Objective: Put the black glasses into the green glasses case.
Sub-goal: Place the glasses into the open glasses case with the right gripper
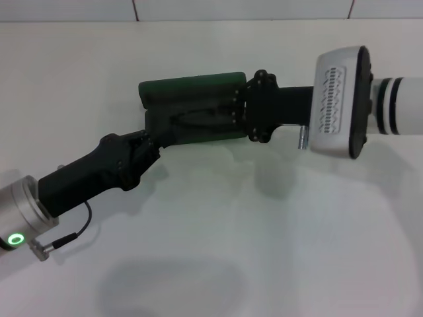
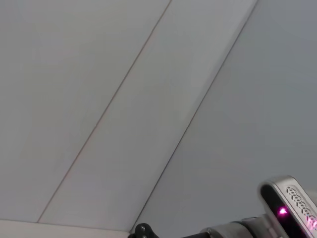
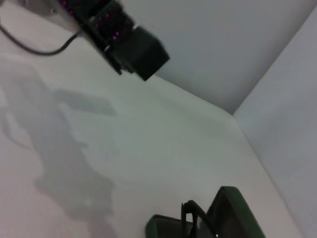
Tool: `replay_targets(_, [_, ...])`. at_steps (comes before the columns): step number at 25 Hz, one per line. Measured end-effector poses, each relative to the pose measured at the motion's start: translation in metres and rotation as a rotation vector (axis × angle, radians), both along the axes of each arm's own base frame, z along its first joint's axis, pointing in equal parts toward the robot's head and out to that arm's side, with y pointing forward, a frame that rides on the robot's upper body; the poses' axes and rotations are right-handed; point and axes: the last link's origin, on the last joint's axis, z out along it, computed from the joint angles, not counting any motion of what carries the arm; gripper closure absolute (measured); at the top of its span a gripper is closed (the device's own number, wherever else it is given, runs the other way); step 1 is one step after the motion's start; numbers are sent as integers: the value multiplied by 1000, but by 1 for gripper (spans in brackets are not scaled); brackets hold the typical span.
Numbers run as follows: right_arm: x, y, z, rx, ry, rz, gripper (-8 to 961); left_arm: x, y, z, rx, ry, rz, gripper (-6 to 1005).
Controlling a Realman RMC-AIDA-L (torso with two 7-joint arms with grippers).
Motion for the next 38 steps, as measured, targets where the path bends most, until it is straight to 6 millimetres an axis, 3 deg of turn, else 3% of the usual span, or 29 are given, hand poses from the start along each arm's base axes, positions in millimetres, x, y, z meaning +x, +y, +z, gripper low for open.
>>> replay_targets(14, [-6, 0, -20, 204, -94, 195, 865, -3, 1, 1, -16, -4, 33, 933])
replay_targets(38, [-9, 1, -26, 193, -146, 263, 860, -2, 1, -2, -22, -12, 36, 929])
